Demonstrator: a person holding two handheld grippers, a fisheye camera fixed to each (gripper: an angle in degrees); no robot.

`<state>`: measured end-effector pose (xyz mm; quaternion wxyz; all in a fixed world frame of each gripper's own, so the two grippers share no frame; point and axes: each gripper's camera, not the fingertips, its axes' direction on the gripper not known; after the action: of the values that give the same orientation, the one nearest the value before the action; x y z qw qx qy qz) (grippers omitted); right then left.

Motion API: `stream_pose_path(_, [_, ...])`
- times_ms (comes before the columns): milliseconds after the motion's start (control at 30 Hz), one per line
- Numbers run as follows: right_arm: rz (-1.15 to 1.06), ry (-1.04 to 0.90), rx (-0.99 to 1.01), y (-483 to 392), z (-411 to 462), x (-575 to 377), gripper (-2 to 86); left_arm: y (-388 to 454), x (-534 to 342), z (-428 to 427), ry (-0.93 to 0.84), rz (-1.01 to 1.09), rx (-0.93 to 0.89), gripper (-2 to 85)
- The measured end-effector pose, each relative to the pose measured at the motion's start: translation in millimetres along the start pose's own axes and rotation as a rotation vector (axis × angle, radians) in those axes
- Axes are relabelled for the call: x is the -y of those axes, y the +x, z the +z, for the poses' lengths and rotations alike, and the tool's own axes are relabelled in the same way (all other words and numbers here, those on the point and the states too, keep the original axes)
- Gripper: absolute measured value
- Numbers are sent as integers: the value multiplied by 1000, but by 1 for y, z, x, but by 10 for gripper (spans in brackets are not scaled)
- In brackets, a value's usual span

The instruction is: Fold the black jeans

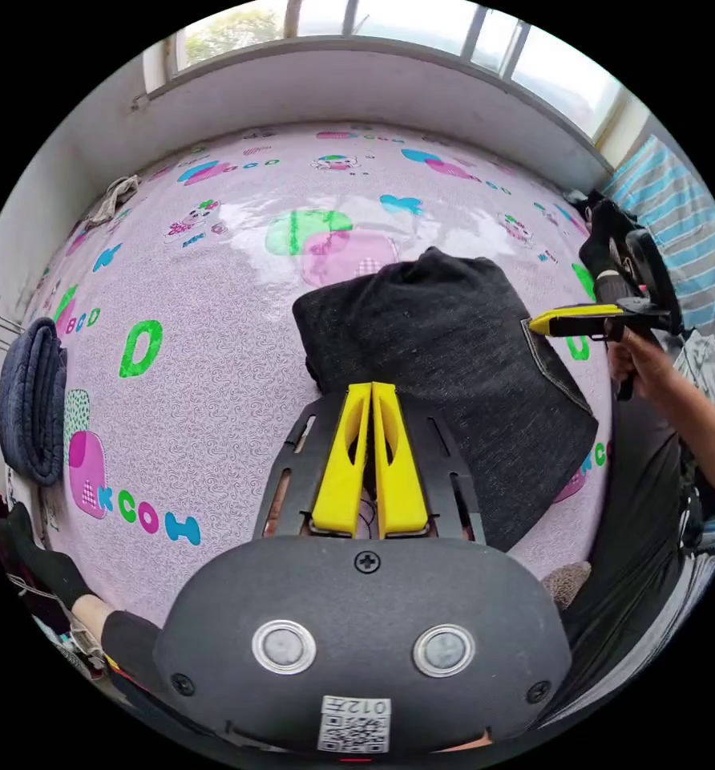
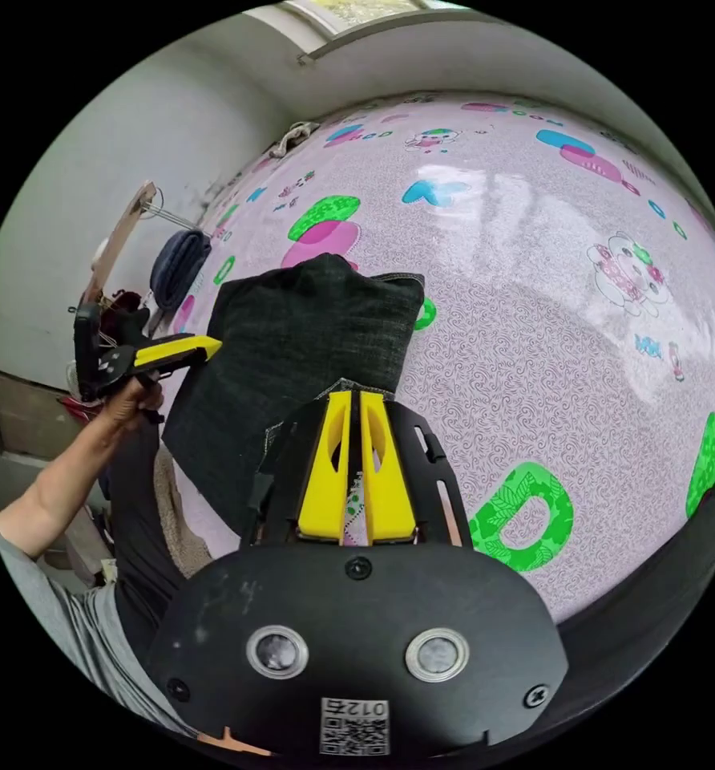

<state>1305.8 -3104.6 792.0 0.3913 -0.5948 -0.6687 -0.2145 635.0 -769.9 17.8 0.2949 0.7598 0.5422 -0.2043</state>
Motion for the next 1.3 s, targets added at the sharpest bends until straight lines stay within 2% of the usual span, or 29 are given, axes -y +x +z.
stream_pose_path(133, [-24,-42,0,2,-11,8,0,21,3,-1,-15,82,72,-2])
stream_pose_path(267, [-6,-90,79,3,-43,0,63,20,3,-31,-12,33,21,0])
stream_pose_path(400, [65,-174,137,12,-61,-24,111,43,-18,-67,31,75,-109,6])
stream_pose_path(600, [400,-208,586,60,-55,-51,139,37,-43,-59,35,-58,-379,20])
stream_pose_path(667, [445,-230,679,64,-48,-52,140,44,-43,-54,-4,-28,-342,18])
stream_pose_path(700, [447,-240,692,63,-47,-52,139,50,-42,-48,-53,-2,-259,15])
stream_pose_path(767, [410,-243,686,59,-48,-48,123,56,-43,-42,-92,38,-170,9])
stream_pose_path(967, [271,-253,509,43,-65,-36,78,50,-40,-33,-123,65,-179,0])
stream_pose_path(1133, [294,-256,573,46,-81,-36,90,40,-33,-44,-133,4,-239,0])
stream_pose_path(1300, [255,-47,447,52,-129,-16,94,13,-9,-90,51,-84,-205,10])
